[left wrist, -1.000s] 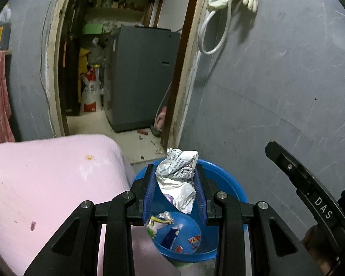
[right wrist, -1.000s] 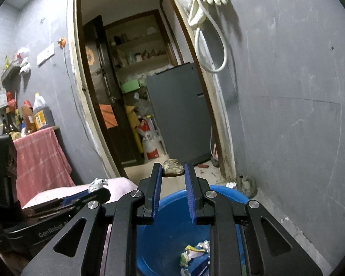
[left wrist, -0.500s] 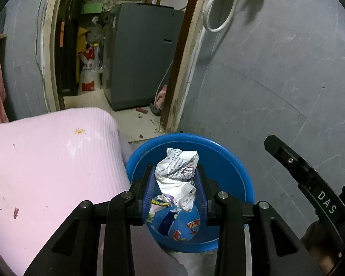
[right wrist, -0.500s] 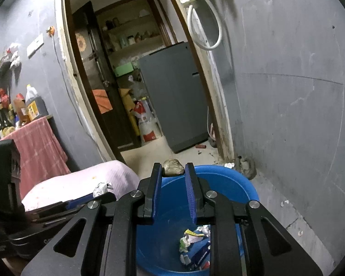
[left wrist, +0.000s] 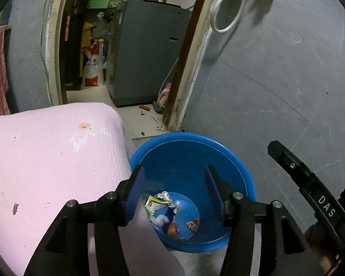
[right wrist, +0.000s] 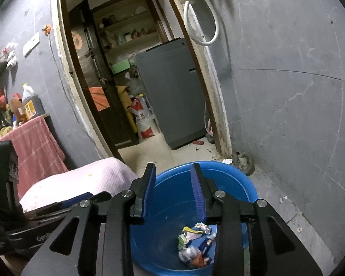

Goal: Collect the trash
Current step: 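Hold both items over the blue basin and open both grippers to drop them, then withdraw both open grippers from the basin back toward the table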

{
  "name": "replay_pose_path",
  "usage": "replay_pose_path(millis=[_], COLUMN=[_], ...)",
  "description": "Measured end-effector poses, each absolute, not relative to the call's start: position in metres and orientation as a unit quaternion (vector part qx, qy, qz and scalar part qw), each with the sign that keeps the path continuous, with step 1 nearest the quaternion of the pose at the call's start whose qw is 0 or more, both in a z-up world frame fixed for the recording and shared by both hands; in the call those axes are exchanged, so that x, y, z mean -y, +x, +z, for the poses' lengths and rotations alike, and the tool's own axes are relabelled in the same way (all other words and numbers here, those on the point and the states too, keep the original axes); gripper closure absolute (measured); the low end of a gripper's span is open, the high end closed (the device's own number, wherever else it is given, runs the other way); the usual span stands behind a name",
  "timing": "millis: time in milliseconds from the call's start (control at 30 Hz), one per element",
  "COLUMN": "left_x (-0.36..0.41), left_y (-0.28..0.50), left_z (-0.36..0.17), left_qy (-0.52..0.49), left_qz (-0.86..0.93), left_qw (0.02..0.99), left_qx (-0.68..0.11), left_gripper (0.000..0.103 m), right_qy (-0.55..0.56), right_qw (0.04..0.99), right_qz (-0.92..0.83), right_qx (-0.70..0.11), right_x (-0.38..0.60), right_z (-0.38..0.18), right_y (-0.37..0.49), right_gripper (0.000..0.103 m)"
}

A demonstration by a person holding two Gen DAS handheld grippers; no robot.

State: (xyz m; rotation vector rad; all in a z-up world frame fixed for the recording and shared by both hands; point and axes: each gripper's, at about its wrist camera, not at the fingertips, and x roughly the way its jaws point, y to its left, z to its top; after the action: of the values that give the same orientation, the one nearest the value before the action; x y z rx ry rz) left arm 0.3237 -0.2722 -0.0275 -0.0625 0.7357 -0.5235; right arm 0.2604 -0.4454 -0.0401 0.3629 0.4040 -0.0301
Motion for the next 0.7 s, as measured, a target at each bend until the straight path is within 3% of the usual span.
replay_pose_path(millis=[267, 400, 467, 533, 600, 700], left_x=[0.256, 0.248, 0.243, 0.236, 0.233, 0.226], left_y=[0.322, 0.321, 0.321, 0.319, 0.317, 0.312], left_z=[-0.02, -0.015, -0.014, -0.011, -0.009, -0.004], left_qy=[-0.04, -0.042, -0.041, -0.043, -0.043, -0.04], left_qz=[-0.225, -0.211, -0.204, -0.201, -0.201, -0.197], left_qw=[0.914, 0.921, 0.923, 0.924, 0.925, 0.93], left_qx=[-0.334, -0.325, -0.324, -0.322, -0.32, -0.308], left_gripper=[0.035, 0.031, 0.022, 0.022, 0.022, 0.021], right_qy=[0.179, 0.176, 0.176, 0.175, 0.178, 0.176], right_qw=[0.964, 0.965, 0.965, 0.965, 0.965, 0.967], right_qz=[-0.022, -0.024, -0.023, -0.025, -0.023, -0.017], right_qx=[-0.196, -0.195, -0.194, -0.195, -0.19, -0.183], right_x=[0.449, 0.448, 0.449, 0.448, 0.449, 0.45], right_z=[-0.042, -0.041, -0.04, -0.04, -0.04, -0.038], right_y=[0.259, 0.259, 0.258, 0.257, 0.255, 0.252], right_gripper=[0.06, 0.05, 0.048, 0.043, 0.029, 0.024])
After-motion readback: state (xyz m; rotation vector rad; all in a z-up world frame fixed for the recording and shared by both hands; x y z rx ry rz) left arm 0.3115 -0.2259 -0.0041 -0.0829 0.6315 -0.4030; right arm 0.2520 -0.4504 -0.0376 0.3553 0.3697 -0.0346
